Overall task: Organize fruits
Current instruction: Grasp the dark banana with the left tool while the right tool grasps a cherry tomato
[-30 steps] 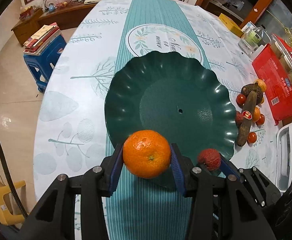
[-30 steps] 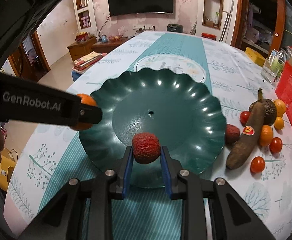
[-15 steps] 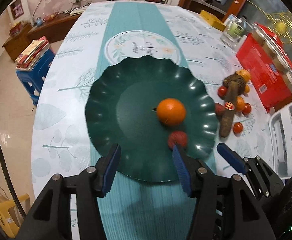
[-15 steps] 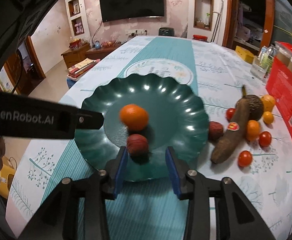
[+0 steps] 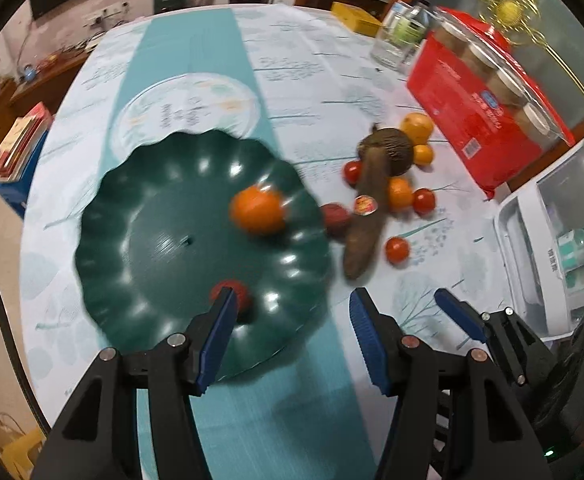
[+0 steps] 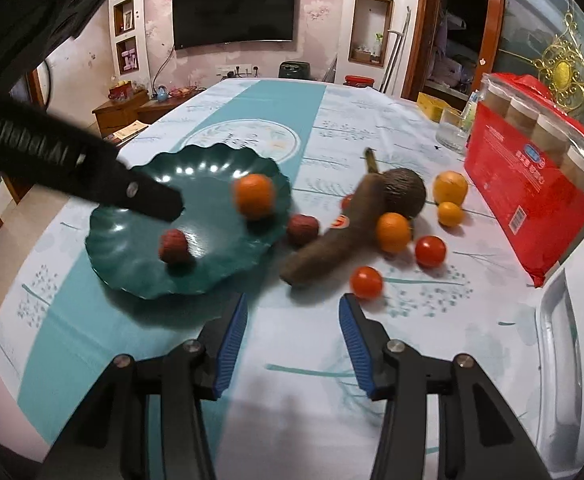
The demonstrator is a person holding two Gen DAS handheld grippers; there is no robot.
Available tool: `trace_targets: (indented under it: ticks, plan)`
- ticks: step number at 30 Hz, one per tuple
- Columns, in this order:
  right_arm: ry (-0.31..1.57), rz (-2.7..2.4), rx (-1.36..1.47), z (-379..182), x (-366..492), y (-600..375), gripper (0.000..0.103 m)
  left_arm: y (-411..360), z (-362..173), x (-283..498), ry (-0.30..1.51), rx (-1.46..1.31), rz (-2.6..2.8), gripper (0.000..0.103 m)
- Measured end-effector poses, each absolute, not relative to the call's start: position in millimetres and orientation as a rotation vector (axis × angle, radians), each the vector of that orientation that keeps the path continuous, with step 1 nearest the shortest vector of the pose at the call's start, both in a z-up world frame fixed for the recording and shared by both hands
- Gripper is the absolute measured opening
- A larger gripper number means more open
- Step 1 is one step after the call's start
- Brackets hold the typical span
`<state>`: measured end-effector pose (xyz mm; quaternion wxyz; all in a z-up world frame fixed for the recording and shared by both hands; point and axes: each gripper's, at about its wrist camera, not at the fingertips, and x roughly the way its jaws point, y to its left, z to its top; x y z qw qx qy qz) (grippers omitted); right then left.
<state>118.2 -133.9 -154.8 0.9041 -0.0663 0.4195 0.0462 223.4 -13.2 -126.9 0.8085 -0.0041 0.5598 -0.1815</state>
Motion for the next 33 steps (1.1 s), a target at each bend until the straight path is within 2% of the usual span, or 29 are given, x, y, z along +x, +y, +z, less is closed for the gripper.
trace_targets:
  ticks: [15,24,33]
  plan:
    - [0.861,0.126,-0.142,-180,149,-193,0.048,-112,-154,277,1.28,0.105,-0.435,0.064]
    - [0.885,0.207,-0.159,-199,165,-196,0.048,-133,-185,298,1.329,0.082,-0.447,0.064]
    - [0.874,0.266,-0.123,-206,172,-200,0.047,-150,-198,305,1.281,0.108,-0.453,0.062]
